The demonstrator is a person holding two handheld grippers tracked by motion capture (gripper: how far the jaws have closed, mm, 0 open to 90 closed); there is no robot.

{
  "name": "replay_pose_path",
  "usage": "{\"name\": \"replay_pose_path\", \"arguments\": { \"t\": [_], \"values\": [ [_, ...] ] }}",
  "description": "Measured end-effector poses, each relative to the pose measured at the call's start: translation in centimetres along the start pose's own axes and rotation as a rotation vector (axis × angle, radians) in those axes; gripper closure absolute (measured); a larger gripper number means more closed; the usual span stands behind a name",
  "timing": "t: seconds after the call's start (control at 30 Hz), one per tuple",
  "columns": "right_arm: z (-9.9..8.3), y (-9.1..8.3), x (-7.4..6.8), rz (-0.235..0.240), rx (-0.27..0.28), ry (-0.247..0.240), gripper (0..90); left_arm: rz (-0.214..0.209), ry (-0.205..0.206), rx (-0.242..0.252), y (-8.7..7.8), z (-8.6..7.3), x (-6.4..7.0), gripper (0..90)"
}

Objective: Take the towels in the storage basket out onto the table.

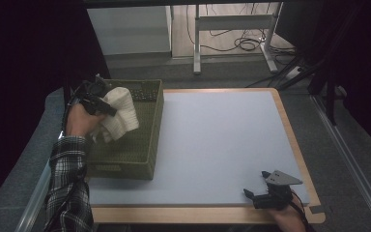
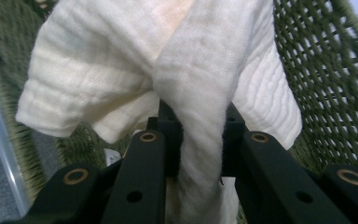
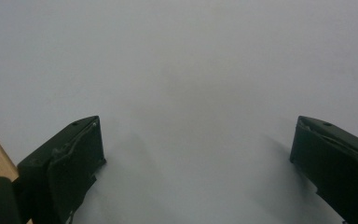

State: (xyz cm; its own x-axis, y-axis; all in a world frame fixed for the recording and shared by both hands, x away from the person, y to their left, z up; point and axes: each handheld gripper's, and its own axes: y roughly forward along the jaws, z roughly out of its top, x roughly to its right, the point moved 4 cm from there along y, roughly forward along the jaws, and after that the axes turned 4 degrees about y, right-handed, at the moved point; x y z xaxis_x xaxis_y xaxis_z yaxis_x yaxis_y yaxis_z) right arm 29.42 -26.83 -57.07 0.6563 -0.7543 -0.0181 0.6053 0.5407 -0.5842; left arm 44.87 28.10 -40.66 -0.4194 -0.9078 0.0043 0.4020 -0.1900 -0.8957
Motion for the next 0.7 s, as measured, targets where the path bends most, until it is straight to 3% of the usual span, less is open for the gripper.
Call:
{"name": "replay_pose_path", "arguments": {
  "t": [0.33,0.7],
  "values": [
    [0.0,0.0,0.0,-0.001,-0.001,0.0,2.5,-0.013,0.022,0.079,-2.7,0.1,0.7,76.9],
    [0.0,0.0,0.0,-0.001,0.0,0.001,2.5,-0.041,0.062,0.131,-4.2,1.6,2.8,76.7]
  ]
}}
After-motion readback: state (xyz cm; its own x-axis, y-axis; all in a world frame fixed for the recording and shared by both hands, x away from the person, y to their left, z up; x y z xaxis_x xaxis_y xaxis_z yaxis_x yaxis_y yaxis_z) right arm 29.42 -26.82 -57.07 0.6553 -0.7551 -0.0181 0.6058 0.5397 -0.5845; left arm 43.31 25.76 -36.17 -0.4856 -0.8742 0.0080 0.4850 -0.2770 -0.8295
